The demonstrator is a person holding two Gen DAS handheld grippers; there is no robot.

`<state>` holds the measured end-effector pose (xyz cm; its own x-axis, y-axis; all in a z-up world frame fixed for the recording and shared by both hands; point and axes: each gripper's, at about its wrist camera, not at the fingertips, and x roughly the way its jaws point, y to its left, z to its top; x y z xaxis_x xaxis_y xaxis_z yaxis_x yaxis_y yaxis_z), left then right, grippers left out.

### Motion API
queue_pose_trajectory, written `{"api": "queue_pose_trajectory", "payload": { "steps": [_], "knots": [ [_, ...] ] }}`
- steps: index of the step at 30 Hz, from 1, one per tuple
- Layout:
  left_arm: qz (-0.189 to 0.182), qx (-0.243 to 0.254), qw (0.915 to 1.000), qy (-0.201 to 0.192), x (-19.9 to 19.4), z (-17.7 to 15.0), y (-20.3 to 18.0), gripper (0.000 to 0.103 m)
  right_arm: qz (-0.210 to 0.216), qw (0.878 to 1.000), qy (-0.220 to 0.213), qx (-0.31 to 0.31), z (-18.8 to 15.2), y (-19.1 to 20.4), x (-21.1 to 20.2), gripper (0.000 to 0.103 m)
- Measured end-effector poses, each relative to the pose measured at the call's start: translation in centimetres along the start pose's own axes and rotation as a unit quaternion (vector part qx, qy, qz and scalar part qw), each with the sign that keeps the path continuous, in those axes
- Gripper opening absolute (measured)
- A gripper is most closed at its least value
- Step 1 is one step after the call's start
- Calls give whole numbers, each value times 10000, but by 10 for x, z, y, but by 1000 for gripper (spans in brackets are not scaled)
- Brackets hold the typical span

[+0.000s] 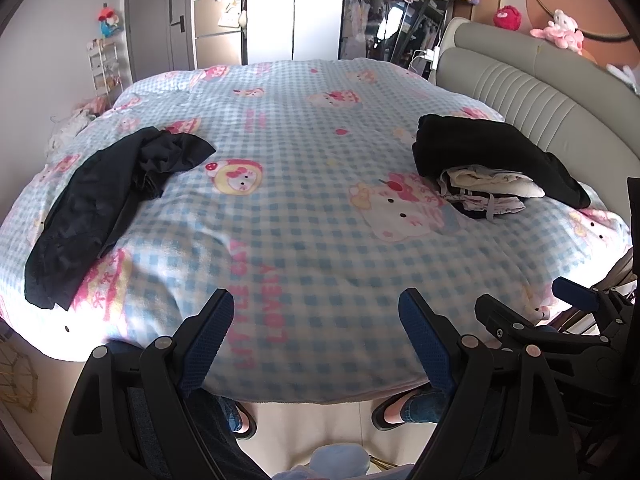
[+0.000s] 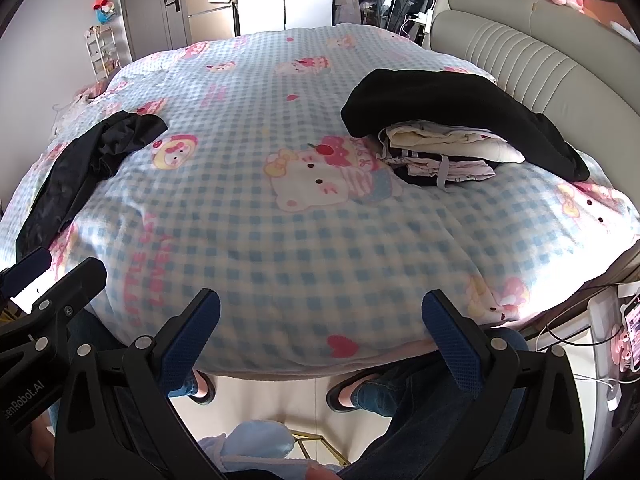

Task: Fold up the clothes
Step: 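Move both grippers toward the black garment on the bed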

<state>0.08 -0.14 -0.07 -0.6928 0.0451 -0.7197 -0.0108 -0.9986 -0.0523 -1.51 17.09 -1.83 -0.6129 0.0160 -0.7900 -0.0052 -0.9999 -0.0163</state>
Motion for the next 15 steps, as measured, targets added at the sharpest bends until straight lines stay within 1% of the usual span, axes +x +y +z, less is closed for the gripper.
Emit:
{"api": "queue_pose_trajectory", "payload": {
  "steps": [5,7,11,13,15],
  "knots": [
    [-100,-126,9999,48,5,2,7,86,-58,9998,-64,-172,0,10,-4,102],
    [-175,-156,9997,105,7,6,15,86,43,9997,9,-249,7,12,0,102],
    [-279,-238,9992,162,8,5,41,86,320,9980,17,-544,25,35,7,102],
    [-132,-358,9992,143,9,6,62,86,483,9962,-5,-731,35,52,11,102],
    [52,-577,9982,127,12,6,90,86,614,9936,-46,-945,49,79,18,102]
  ]
}}
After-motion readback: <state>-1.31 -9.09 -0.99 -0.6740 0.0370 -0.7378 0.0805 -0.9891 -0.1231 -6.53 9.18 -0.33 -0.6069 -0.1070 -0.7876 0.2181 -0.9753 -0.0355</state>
